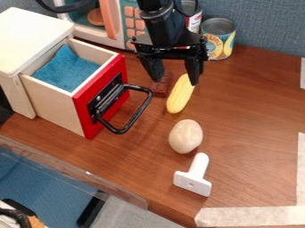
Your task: Put the white object inside the drawer
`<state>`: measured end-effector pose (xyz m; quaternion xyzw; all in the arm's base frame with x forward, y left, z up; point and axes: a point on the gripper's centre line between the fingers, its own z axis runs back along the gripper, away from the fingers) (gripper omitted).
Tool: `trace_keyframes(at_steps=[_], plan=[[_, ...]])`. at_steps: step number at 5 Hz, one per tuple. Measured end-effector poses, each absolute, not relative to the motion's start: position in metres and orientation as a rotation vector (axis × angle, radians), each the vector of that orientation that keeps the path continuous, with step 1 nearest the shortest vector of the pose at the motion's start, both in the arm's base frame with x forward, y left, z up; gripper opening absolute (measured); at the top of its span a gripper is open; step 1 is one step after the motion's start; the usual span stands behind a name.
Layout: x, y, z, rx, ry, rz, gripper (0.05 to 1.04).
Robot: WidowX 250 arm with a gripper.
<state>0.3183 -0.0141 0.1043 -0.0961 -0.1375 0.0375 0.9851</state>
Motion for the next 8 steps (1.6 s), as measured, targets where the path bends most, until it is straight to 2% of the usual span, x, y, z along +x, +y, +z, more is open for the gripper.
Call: trace_keyframes(at_steps=[1, 2, 3, 4, 5, 6, 8], plan=[[0.315, -0.014, 0.096, -0.195, -0.248, 0.079, 0.999], [0.302, -0.034, 0.093, -0.202, -0.233, 0.023, 0.999], [0.293, -0.047, 0.096, -0.205, -0.244, -0.017, 0.999], [0.282, -0.060, 0.101, -0.169, -0.256, -0.055, 0.999], [0.271, -0.072, 0.097, -0.074, -0.257, -0.059, 0.999], [0.261, -0.075, 0.091, -0.010, -0.239, -0.002, 0.999], [0.252, -0.078, 0.079, -0.016, -0.225, 0.010, 0.999]])
